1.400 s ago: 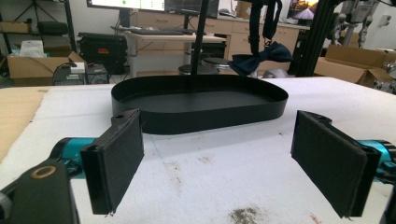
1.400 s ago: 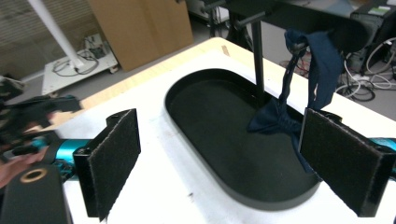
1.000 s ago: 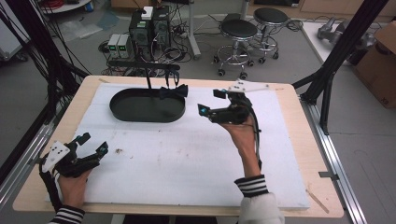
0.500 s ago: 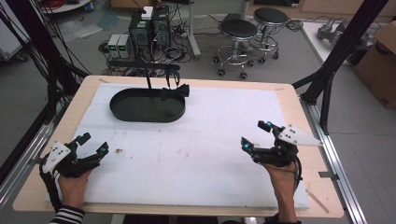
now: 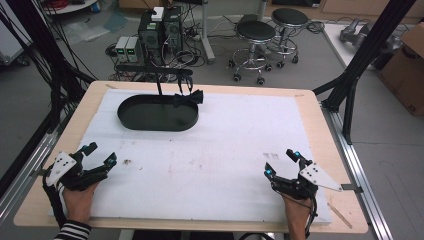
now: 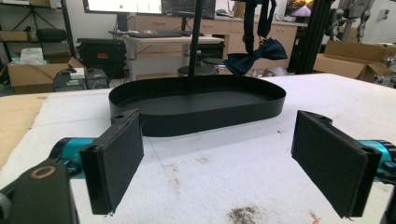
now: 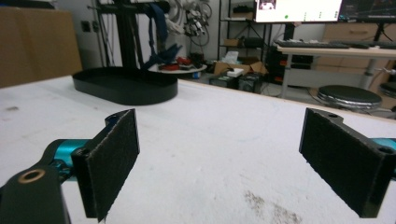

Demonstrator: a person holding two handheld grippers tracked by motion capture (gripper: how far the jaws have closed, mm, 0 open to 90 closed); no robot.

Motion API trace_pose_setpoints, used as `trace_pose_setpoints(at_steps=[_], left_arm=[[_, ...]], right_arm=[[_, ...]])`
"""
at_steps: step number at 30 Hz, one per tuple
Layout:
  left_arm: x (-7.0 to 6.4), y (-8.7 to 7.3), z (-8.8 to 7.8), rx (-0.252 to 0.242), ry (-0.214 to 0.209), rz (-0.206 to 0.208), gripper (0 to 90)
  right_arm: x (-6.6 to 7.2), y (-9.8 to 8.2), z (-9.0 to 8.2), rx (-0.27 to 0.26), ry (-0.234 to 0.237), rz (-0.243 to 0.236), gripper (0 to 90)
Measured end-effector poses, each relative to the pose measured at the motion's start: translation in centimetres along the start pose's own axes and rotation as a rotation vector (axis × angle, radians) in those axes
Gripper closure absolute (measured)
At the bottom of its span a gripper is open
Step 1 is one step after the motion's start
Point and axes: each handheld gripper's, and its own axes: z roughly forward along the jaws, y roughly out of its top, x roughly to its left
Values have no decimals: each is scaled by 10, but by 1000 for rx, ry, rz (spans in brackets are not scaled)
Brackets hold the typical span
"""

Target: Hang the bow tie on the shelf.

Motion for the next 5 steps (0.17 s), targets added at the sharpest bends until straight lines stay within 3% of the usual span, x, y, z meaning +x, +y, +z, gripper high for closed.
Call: trace_pose_setpoints(at_steps=[5], left_arm=[[0,0,0,-1,0,1,171]], right_arm=[[0,-10,4,9,-50,-1,111]])
